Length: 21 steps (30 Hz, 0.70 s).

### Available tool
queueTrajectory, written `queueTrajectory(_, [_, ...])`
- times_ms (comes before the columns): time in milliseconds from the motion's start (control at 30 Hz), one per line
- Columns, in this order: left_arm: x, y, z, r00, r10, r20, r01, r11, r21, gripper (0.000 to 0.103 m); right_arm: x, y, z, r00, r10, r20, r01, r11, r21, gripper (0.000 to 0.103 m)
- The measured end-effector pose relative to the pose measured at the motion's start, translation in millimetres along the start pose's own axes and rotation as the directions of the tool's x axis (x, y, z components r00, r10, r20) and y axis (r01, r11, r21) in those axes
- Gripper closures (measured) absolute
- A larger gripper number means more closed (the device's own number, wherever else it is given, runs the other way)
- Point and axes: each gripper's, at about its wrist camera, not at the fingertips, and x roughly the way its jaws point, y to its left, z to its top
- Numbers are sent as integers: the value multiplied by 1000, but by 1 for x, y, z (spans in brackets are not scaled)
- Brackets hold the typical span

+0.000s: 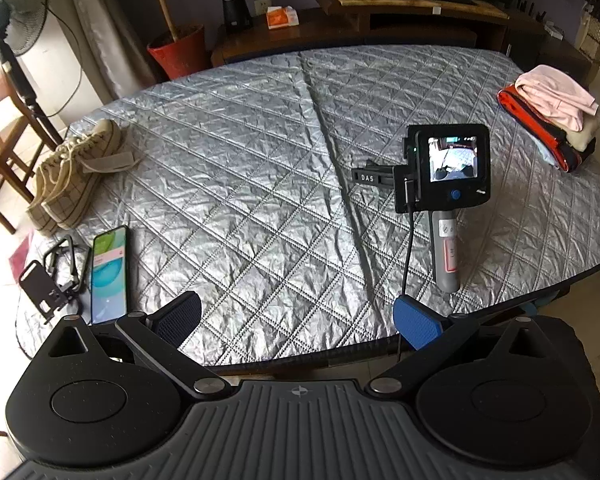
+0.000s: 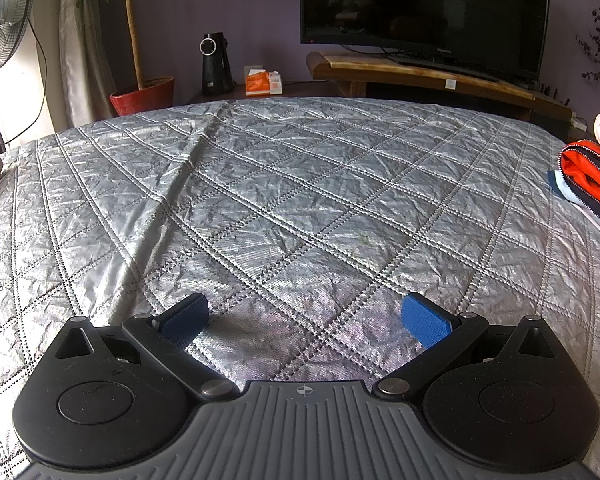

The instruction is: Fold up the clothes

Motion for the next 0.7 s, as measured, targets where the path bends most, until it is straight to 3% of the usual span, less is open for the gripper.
queueTrajectory(233, [48, 5, 3, 999, -23, -36, 22, 999, -29, 0, -1, 1, 0, 1000, 0, 0, 0, 1000, 0, 0])
queueTrajectory(500, [148, 29, 13, 999, 21, -25, -23, 997, -76, 0, -1, 1, 0, 1000, 0, 0, 0, 1000, 0, 0])
queueTrajectory(633, [204, 43, 23, 999, -25, -42, 18, 988, -151, 0, 0, 0, 0, 1000, 0, 0, 0, 1000, 0, 0])
queueTrajectory(700, [223, 46, 30, 1000, -20, 3, 20, 985, -170, 0, 0, 0, 0, 1000, 0, 0, 0, 1000, 0, 0])
